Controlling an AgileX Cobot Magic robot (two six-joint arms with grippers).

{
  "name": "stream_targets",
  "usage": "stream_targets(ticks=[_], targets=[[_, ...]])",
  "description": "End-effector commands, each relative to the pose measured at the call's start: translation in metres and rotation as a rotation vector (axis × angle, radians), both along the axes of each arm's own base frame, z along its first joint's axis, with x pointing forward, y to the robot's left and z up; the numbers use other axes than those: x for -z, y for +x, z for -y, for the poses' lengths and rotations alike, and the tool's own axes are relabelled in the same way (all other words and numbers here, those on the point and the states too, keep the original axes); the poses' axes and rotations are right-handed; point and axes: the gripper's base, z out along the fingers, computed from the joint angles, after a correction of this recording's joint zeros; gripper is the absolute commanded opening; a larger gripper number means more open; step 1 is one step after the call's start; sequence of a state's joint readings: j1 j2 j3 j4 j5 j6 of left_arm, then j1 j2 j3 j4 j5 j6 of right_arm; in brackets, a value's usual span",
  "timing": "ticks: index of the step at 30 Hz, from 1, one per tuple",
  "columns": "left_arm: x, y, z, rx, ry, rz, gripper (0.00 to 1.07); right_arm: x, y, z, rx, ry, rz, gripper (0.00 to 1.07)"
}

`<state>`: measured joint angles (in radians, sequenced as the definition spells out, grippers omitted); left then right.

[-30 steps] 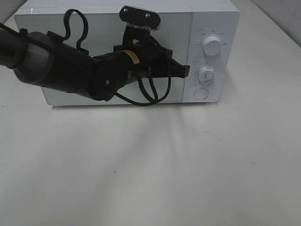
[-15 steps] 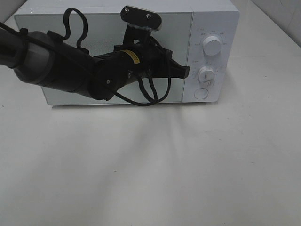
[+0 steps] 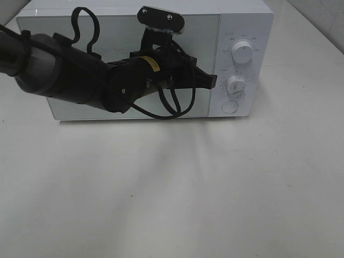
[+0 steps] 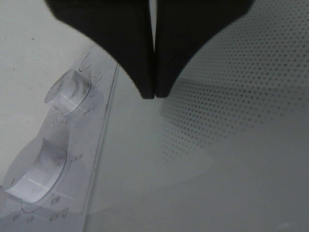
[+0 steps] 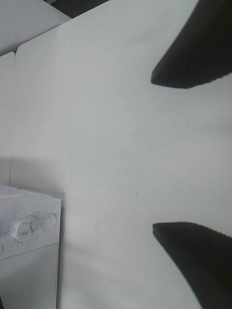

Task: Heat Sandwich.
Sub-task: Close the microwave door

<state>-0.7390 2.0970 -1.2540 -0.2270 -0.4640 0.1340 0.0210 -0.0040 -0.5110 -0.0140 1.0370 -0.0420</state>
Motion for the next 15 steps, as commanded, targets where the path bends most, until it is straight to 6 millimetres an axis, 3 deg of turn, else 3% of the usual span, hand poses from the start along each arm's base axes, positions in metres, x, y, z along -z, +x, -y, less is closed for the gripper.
stream_targets(ticks=[1, 6, 15], targets=[[-0.016, -0.001, 0.004, -0.029, -0.070, 0.028, 0.00, 0.000, -0.003, 0.000, 0.010, 0.008, 0.036, 0.74], [-0.016, -0.015, 0.011, 0.006, -0.056, 0.004, 0.00, 0.000, -0.003, 0.000, 0.010, 0.008, 0.036, 0.74], [-0.018, -0.050, -0.008, 0.034, -0.012, -0.047, 0.00, 0.000, -0.003, 0.000, 0.010, 0.008, 0.036, 0.74]])
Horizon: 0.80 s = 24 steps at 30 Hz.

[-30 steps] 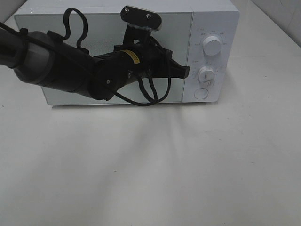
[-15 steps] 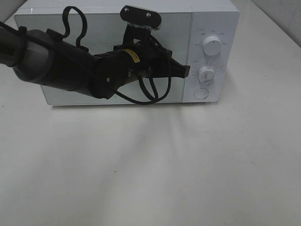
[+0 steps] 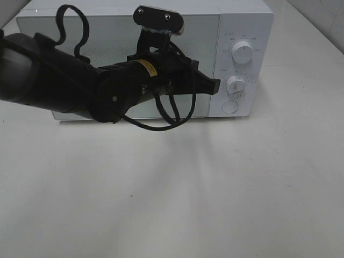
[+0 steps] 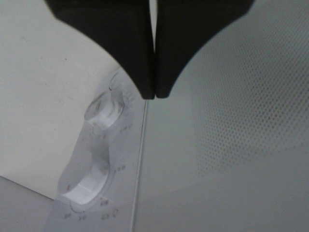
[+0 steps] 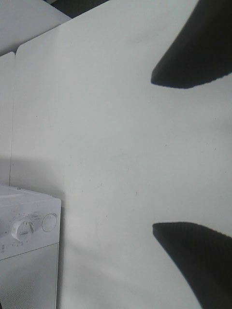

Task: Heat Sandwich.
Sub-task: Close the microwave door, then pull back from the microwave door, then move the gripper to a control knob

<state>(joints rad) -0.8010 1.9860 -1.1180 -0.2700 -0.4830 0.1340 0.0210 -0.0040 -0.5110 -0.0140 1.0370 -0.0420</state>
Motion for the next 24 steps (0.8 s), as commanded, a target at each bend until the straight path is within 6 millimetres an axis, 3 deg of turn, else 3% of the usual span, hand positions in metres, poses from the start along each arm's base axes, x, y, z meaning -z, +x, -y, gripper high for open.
stream_targets(ticks=[1, 6, 7, 8, 9, 12, 13, 14, 15, 24], targets=[[-0.006, -0.014, -0.008, 0.010, 0.014, -0.039, 0.00, 0.000, -0.003, 0.000, 0.010, 0.008, 0.036, 0.74], [-0.006, -0.031, -0.021, 0.042, 0.098, -0.162, 0.02, 0.000, -0.003, 0.000, 0.010, 0.008, 0.036, 0.74], [-0.007, -0.035, -0.023, 0.050, 0.114, -0.187, 0.06, 0.000, -0.003, 0.000, 0.010, 0.008, 0.036, 0.74], [-0.010, -0.041, -0.027, 0.064, 0.140, -0.229, 0.20, 0.000, -0.003, 0.000, 0.010, 0.008, 0.036, 0.74], [-0.010, -0.041, -0.027, 0.064, 0.140, -0.229, 0.20, 0.000, -0.003, 0.000, 0.010, 0.008, 0.036, 0.74], [-0.015, -0.050, -0.032, 0.088, 0.184, -0.308, 0.64, 0.000, -0.003, 0.000, 0.010, 0.008, 0.036, 0.74], [-0.018, -0.055, -0.035, 0.098, 0.205, -0.363, 0.94, 0.000, -0.003, 0.000, 0.010, 0.008, 0.036, 0.74], [-0.018, -0.055, -0.035, 0.098, 0.205, -0.363, 0.94, 0.000, -0.003, 0.000, 0.010, 0.008, 0.036, 0.74], [-0.019, -0.058, -0.036, 0.108, 0.222, -0.385, 1.02, 0.000, -0.003, 0.000, 0.010, 0.008, 0.036, 0.74], [-0.039, -0.081, -0.056, 0.186, 0.373, -0.513, 0.99, 0.000, -0.003, 0.000, 0.010, 0.008, 0.036, 0.74]])
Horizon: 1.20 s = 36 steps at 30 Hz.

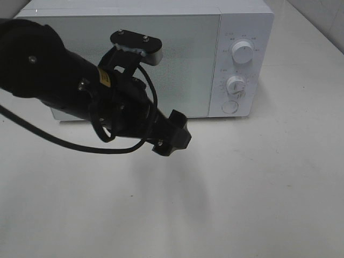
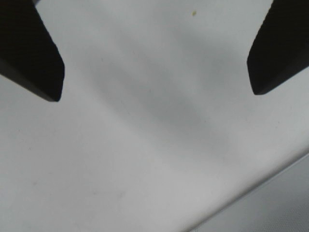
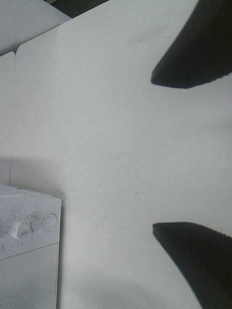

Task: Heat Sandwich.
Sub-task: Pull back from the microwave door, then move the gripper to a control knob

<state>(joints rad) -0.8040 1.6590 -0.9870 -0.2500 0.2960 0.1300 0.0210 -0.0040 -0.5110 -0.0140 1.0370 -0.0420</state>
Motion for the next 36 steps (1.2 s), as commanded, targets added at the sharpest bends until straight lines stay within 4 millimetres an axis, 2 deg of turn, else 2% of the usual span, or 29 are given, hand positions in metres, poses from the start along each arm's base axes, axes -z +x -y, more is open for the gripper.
stream_targets(ticks=[1, 7, 10, 13, 15, 17, 21, 22, 23, 25, 27, 28, 29, 32, 36], targets=[[-0.005, -0.008, -0.008, 0.025, 0.049, -0.044, 0.99, 0.000, -0.003, 0.000, 0.010, 0.008, 0.036, 0.74], [-0.014, -0.002, -0.036, -0.064, 0.084, -0.147, 0.99, 0.000, -0.003, 0.000, 0.010, 0.008, 0.036, 0.74], [-0.016, 0.007, -0.065, -0.138, 0.128, -0.226, 0.99, 0.000, -0.003, 0.000, 0.010, 0.008, 0.036, 0.74], [-0.019, 0.012, -0.079, -0.174, 0.142, -0.247, 0.99, 0.000, -0.003, 0.000, 0.010, 0.008, 0.036, 0.74], [-0.025, 0.018, -0.102, -0.240, 0.147, -0.265, 0.99, 0.000, -0.003, 0.000, 0.010, 0.008, 0.036, 0.74], [-0.028, 0.019, -0.108, -0.256, 0.147, -0.269, 0.99, 0.000, -0.003, 0.000, 0.010, 0.008, 0.036, 0.74], [-0.040, 0.023, -0.148, -0.371, 0.154, -0.293, 0.98, 0.000, -0.003, 0.000, 0.010, 0.008, 0.036, 0.74], [-0.040, 0.023, -0.148, -0.371, 0.154, -0.293, 0.98, 0.000, -0.003, 0.000, 0.010, 0.008, 0.036, 0.74], [-0.043, 0.023, -0.157, -0.396, 0.157, -0.299, 0.98, 0.000, -0.003, 0.000, 0.010, 0.008, 0.036, 0.74], [-0.048, 0.020, -0.181, -0.465, 0.163, -0.309, 0.98, 0.000, -0.003, 0.000, 0.010, 0.008, 0.036, 0.74], [-0.049, 0.016, -0.196, -0.515, 0.158, -0.310, 0.98, 0.000, -0.003, 0.000, 0.010, 0.008, 0.036, 0.74], [-0.049, 0.016, -0.196, -0.515, 0.158, -0.310, 0.98, 0.000, -0.003, 0.000, 0.010, 0.008, 0.036, 0.74], [-0.049, 0.009, -0.211, -0.571, 0.149, -0.318, 0.98, 0.000, -0.003, 0.000, 0.010, 0.008, 0.036, 0.74], [-0.046, -0.002, -0.222, -0.616, 0.138, -0.334, 0.98, 0.000, -0.003, 0.000, 0.010, 0.008, 0.036, 0.74], [-0.047, -0.031, -0.238, -0.684, 0.125, -0.328, 0.98, 0.000, -0.003, 0.000, 0.010, 0.008, 0.036, 0.74]])
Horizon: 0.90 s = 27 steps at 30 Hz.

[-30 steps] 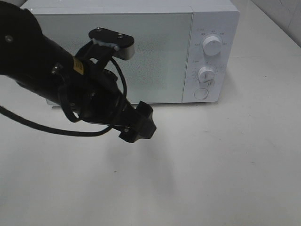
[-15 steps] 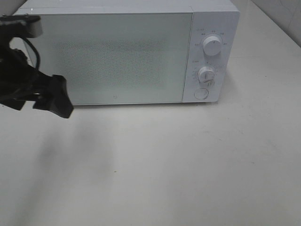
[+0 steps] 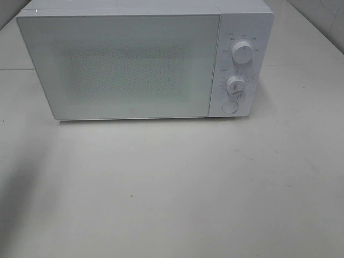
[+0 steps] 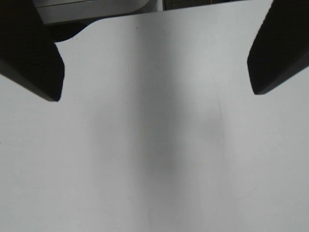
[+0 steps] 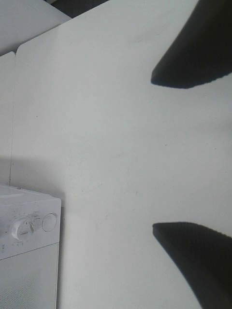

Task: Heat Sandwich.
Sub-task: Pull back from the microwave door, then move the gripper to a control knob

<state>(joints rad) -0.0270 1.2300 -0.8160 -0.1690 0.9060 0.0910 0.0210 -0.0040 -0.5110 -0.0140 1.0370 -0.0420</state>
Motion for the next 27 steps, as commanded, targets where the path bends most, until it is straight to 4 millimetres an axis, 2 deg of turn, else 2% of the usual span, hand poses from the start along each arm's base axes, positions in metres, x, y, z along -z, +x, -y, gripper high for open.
stream_targets(ticks=[1, 2, 4, 7, 11, 17, 20, 21, 27], targets=[[-0.001, -0.021, -0.006, -0.032, -0.006, 0.004, 0.98, 0.000, -0.003, 0.000, 0.010, 0.008, 0.036, 0.74], [-0.001, -0.021, -0.006, -0.032, -0.006, 0.004, 0.98, 0.000, -0.003, 0.000, 0.010, 0.008, 0.036, 0.74], [-0.004, -0.038, -0.007, -0.027, 0.006, 0.020, 0.98, 0.000, -0.003, 0.000, 0.010, 0.008, 0.036, 0.74], [-0.008, -0.048, -0.007, -0.024, 0.008, 0.042, 0.98, 0.000, -0.003, 0.000, 0.010, 0.008, 0.036, 0.74], [-0.016, -0.080, -0.007, -0.017, 0.012, 0.106, 0.98, 0.000, -0.003, 0.000, 0.010, 0.008, 0.036, 0.74], [-0.011, -0.103, -0.008, -0.016, 0.023, 0.165, 0.98, 0.000, -0.003, 0.000, 0.010, 0.008, 0.036, 0.74], [-0.004, -0.122, -0.008, -0.020, 0.023, 0.233, 0.98, 0.000, -0.003, 0.000, 0.010, 0.008, 0.036, 0.74], [-0.007, -0.131, -0.008, -0.019, 0.023, 0.268, 0.98, 0.000, -0.003, 0.000, 0.010, 0.008, 0.036, 0.74], [-0.007, -0.154, -0.009, -0.017, 0.042, 0.335, 0.98, 0.000, -0.003, 0.000, 0.010, 0.008, 0.036, 0.74]])
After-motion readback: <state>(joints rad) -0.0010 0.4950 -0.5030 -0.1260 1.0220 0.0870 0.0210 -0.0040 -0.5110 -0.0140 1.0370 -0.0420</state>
